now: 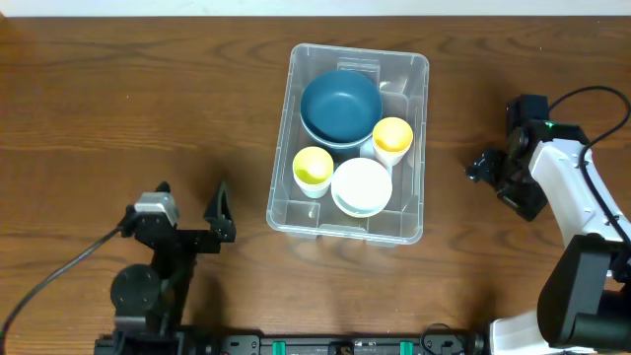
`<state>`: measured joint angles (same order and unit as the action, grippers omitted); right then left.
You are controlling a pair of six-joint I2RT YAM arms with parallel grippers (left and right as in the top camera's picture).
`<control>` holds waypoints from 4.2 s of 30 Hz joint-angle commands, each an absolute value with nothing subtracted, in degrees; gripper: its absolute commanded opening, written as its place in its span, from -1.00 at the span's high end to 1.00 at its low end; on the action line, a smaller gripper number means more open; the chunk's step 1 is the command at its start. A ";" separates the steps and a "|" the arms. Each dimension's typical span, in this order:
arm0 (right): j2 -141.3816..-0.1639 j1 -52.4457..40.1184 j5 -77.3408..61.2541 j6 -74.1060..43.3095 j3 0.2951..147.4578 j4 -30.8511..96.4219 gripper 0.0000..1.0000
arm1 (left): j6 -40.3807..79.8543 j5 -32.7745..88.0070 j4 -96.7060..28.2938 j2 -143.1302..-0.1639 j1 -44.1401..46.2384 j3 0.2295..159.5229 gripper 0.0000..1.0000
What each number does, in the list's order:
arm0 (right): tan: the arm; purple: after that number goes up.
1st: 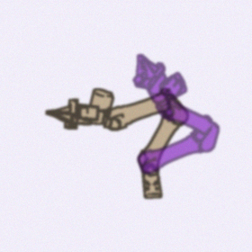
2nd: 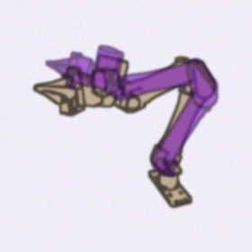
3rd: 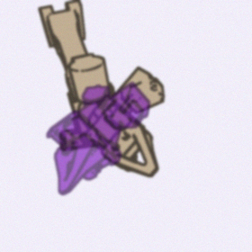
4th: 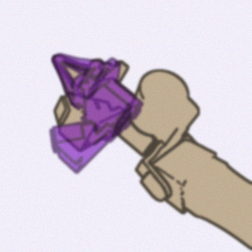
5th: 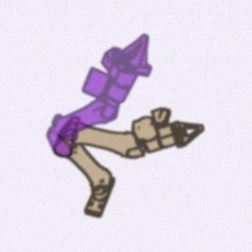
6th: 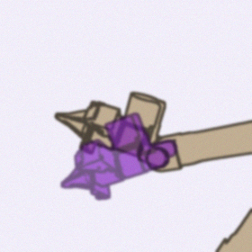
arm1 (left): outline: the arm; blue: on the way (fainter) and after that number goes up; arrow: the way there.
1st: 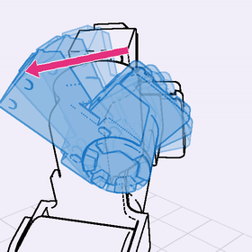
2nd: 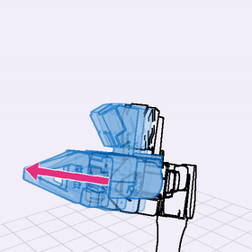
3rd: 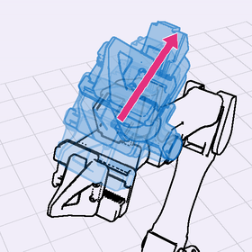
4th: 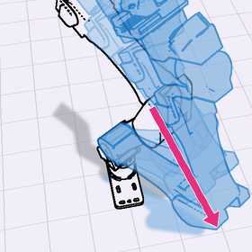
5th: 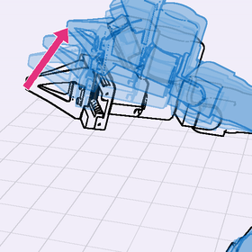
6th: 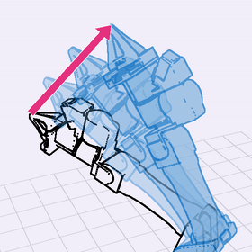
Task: Pack container
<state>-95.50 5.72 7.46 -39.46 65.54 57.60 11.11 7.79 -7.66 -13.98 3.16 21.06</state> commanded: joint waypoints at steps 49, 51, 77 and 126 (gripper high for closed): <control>-95.57 5.72 7.92 -40.23 65.71 57.60 -0.99 | 9.45 8.19 -3.09 -0.23 0.56 0.23 -0.96; -95.57 5.72 7.92 -40.23 65.71 57.60 -0.99 | 9.45 8.19 -3.09 -0.23 0.56 0.23 -0.96; -45.65 -1.23 12.45 -38.39 51.11 48.10 -0.98 | 9.47 8.19 -3.09 -0.23 0.56 0.23 -0.96; -0.30 -0.64 -6.48 -2.26 0.30 1.06 -0.99 | 9.45 8.19 -3.09 -0.23 0.56 0.23 -0.96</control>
<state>-0.64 -0.73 -6.04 -4.23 0.43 -1.04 10.41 8.40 -2.31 -0.58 0.84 1.96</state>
